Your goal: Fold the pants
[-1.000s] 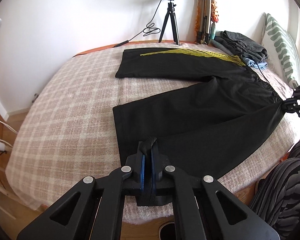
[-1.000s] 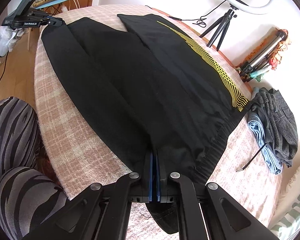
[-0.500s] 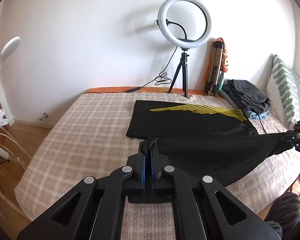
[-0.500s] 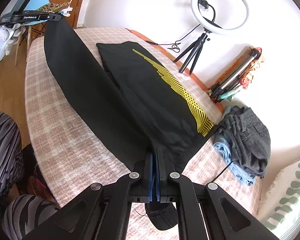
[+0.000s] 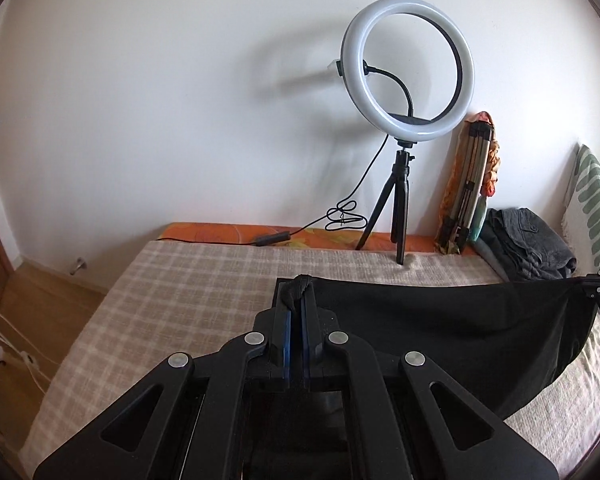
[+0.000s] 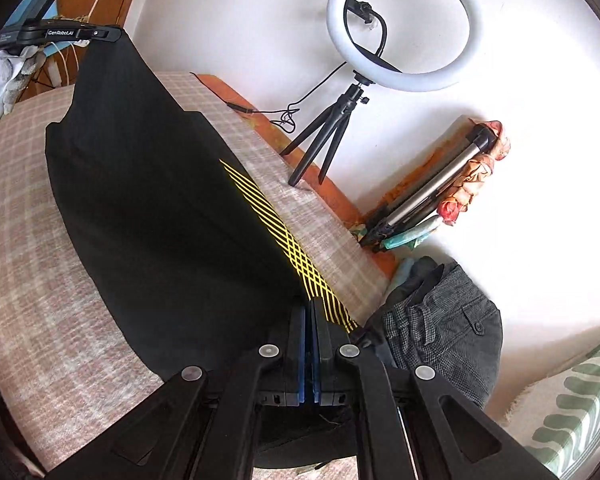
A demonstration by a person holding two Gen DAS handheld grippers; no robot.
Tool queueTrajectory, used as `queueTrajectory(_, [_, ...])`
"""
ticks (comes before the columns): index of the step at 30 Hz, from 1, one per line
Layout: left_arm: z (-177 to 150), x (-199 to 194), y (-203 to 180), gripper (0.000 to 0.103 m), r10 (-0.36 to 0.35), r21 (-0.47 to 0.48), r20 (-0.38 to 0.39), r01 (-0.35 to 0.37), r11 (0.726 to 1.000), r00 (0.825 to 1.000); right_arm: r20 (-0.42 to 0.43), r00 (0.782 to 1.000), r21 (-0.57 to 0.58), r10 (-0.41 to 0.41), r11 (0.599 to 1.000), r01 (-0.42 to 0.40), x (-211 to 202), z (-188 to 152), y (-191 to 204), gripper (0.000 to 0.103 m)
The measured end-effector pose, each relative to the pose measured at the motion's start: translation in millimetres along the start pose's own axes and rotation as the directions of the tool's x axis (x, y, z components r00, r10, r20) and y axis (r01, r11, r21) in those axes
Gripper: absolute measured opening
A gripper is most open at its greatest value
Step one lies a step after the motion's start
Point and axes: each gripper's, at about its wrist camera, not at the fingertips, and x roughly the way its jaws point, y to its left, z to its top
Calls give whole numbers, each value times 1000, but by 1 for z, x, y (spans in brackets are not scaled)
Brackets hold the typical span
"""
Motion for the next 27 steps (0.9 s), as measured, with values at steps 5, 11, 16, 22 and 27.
queueTrajectory(5, [12,49,-3,2,13,15,-23,-13,1000,1000,-31,999,14,-8,1000,9,45,14,-19,0])
queueTrajectory(11, [17,109,-3,2,30,33,-82,-27,999,996,-92,996,10,-1,1000,2,102,18,-30,0])
queueTrajectory(16, [12,149,-7,2,45,72,-144,-35,997,989,-147,988,43,40,998,-34,146,12,-36,0])
queueTrajectory(22, [9,181,-10,7,44,75,-220,-28,997,974,-203,976,79,82,995,-67,187,8,-39,0])
queueTrajectory(27, [18,167,10,23,52,39,-200,-45,998,978,-237,968,85,78,995,-59,199,10,-37,31])
